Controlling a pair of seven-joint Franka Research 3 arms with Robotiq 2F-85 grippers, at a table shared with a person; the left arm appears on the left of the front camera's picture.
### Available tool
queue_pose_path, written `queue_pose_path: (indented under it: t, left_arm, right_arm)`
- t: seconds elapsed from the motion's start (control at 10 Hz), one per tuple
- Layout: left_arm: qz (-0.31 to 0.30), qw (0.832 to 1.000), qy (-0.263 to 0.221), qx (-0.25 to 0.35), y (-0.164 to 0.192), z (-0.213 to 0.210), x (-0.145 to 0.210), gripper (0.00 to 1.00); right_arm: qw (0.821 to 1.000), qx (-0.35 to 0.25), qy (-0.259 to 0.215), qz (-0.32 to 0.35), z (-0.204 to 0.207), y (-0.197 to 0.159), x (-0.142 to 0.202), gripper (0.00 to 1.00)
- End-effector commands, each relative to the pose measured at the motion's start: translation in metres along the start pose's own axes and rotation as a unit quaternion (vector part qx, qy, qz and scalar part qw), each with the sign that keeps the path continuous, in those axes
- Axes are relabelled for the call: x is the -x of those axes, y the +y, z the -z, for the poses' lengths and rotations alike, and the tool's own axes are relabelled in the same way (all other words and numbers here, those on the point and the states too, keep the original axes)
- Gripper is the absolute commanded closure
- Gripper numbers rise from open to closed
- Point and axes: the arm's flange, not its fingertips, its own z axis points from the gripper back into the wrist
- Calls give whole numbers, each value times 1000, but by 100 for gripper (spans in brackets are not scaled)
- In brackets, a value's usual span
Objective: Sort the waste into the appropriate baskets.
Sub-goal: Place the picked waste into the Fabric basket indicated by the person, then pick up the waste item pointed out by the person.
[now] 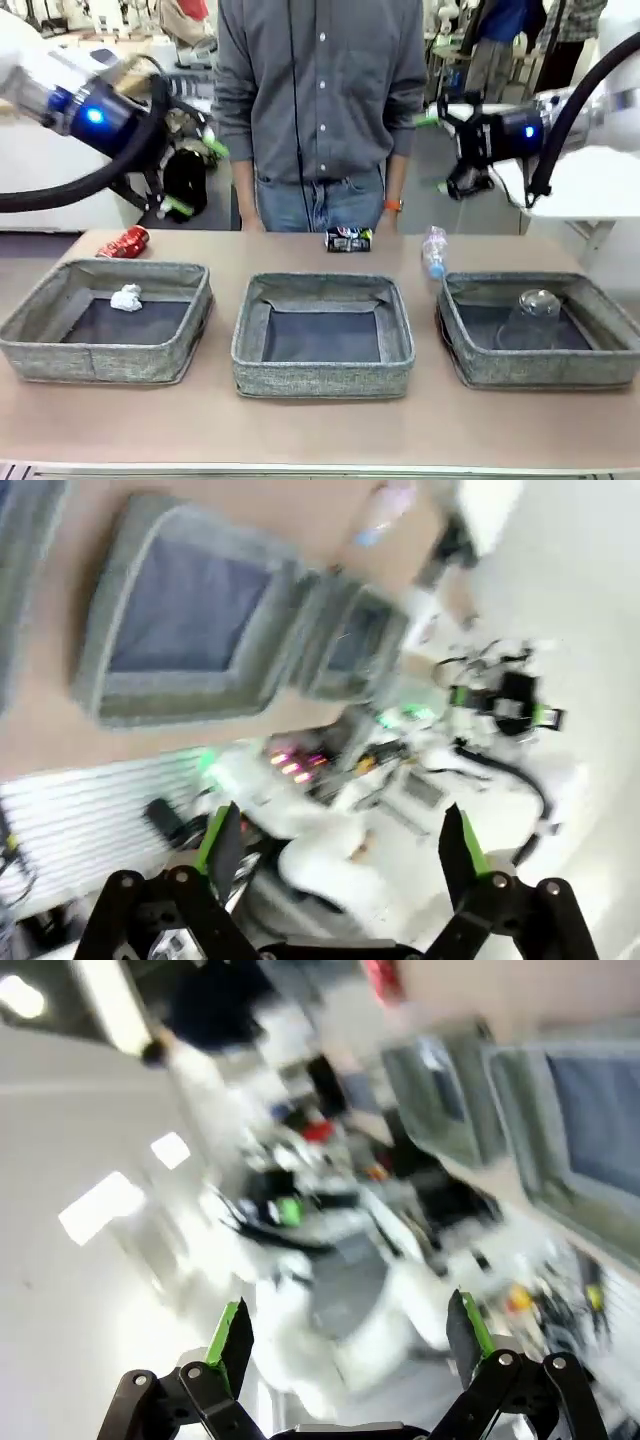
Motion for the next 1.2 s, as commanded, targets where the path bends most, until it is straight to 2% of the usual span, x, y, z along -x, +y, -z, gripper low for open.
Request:
queue_pose_path:
  t: [0.0, 0.1, 1.1]
  left_arm:
    - [114, 983, 20, 142, 16, 22, 4, 0]
    - [0, 1000, 0, 0, 0, 0, 0, 0]
    - [0, 1000, 0, 0, 0, 0, 0, 0]
  right_arm:
    - [993, 9, -90, -69, -5, 1, 13, 0]
    - [1000, 0, 0, 0, 0, 0, 0, 0]
    - [1000, 0, 0, 0, 0, 0, 0, 0]
